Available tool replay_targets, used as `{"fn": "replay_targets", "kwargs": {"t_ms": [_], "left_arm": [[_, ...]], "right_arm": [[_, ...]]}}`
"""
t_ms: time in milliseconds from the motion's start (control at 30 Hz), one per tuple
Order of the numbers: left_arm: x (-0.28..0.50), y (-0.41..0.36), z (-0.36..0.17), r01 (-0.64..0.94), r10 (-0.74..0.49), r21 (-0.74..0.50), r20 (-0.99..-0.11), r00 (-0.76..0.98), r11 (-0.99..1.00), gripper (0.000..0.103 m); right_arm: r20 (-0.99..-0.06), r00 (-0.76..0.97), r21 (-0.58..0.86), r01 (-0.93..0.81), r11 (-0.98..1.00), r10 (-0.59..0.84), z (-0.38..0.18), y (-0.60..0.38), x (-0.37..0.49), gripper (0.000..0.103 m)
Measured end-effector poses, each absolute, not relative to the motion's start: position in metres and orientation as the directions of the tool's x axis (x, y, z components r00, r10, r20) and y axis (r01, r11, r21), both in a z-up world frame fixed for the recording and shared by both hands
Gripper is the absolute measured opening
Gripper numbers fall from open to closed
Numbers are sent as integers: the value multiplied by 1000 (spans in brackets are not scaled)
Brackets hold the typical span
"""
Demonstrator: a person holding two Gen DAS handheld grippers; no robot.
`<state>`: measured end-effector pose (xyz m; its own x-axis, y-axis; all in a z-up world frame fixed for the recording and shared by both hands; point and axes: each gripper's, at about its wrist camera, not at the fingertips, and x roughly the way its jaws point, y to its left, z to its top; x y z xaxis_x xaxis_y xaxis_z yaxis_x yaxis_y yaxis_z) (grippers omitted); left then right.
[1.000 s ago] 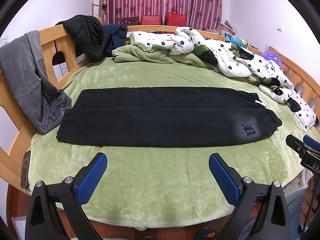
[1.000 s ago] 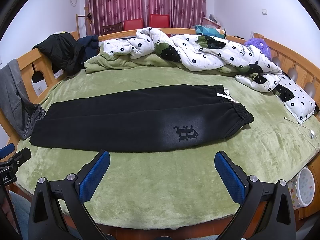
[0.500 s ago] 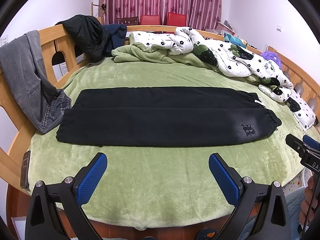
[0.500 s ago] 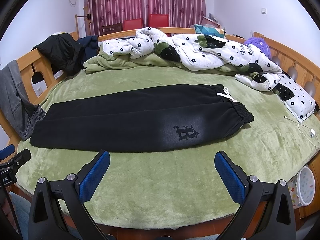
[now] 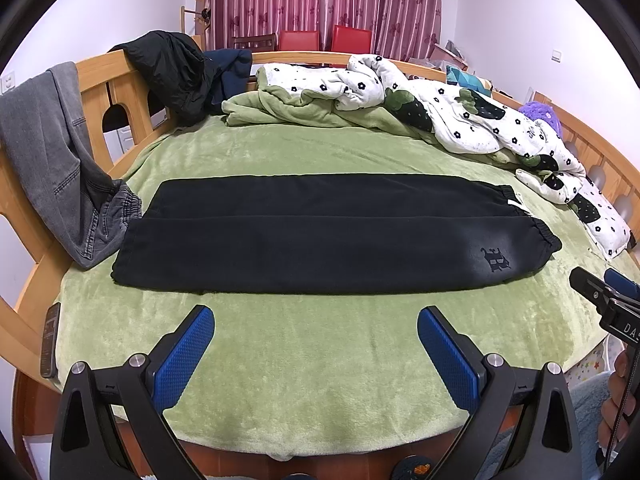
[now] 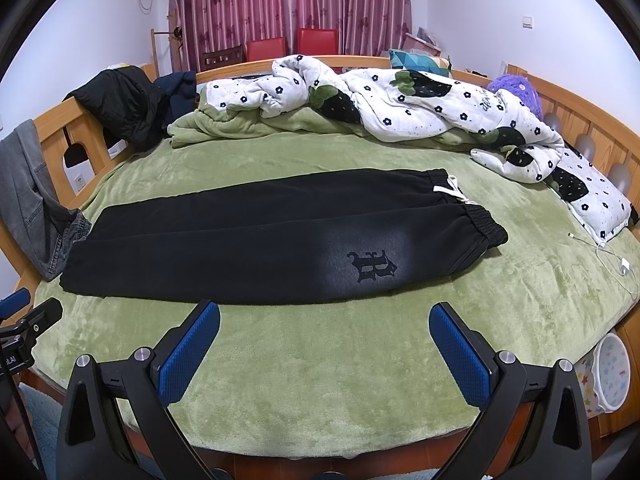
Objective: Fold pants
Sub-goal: 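Move both tools down toward the black sweatpants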
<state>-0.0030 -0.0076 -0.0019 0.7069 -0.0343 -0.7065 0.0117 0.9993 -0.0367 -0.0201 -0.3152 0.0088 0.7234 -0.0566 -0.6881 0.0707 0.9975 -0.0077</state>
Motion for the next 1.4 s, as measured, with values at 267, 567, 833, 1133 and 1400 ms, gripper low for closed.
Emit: {"fn": "replay_targets", "kwargs": {"t_ms": [267,567,833,1133,1400], "left_arm": [[-3,-8,-2,12,-33,-35,-706,707,999,102],[-7,-16,15,35,-56,-45,-697,715,998,102],[-11,22,80,50,-104,-99,-671,734,994,102],[30,69,79,23,-113,-136,-704,701,990,102],[83,122,-23,-89,-90,-184,-778,622,979,102]], "right_arm": [[-688,724,-2,70,998,-52,9,-315,-20,102],[-648,762,27,17,999,5,33,-309,-36,102],[-592,800,137,-13,990,93,90,-339,-50,102],[-595,794,147,-50,988,128,117,-378,-10,102],[-681,720,166,-26,986,134,19,-417,57,94]]}}
